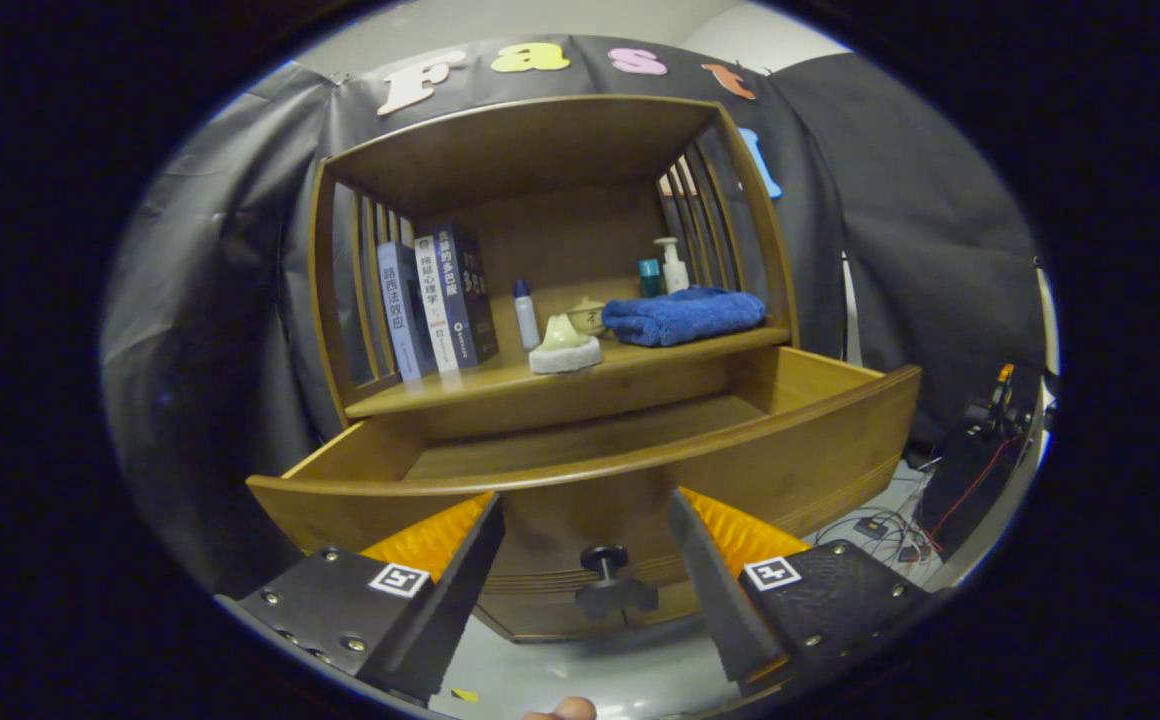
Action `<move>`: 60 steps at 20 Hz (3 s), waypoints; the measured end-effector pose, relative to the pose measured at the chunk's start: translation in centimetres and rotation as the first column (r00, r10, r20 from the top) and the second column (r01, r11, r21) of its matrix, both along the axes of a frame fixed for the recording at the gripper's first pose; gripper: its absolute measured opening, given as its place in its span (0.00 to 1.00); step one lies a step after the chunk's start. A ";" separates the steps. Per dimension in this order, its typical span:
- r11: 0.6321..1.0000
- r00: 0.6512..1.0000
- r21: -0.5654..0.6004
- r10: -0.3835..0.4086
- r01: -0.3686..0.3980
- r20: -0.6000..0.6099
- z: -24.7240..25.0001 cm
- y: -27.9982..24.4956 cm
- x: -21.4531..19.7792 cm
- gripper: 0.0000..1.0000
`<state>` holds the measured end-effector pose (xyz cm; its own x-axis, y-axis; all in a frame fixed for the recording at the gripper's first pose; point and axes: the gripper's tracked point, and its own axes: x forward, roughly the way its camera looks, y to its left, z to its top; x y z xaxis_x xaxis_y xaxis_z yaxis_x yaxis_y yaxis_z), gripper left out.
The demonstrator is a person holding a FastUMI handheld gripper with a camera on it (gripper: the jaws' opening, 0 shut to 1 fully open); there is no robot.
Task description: Pull open the drawer, take out the items inside it, and place them on the countertop above the cabinet.
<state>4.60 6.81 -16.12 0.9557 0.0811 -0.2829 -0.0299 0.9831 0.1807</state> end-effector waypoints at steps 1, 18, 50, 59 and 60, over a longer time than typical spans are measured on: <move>1.000 1.000 0.003 0.002 -0.002 -0.004 -0.4 0.0 0.1 0.99; 0.998 0.998 0.028 0.057 -0.057 0.007 0.0 0.1 2.8 0.99; 0.997 0.998 0.049 0.059 -0.058 -0.036 -0.9 1.3 11.0 0.99; 0.997 0.997 0.059 0.060 -0.057 -0.039 -1.1 1.7 13.1 1.00; 0.997 0.997 0.058 0.060 -0.058 -0.039 -1.1 1.7 13.3 1.00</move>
<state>17.92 8.54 -17.24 0.9365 0.1543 -0.3151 -0.0790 0.9678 0.2390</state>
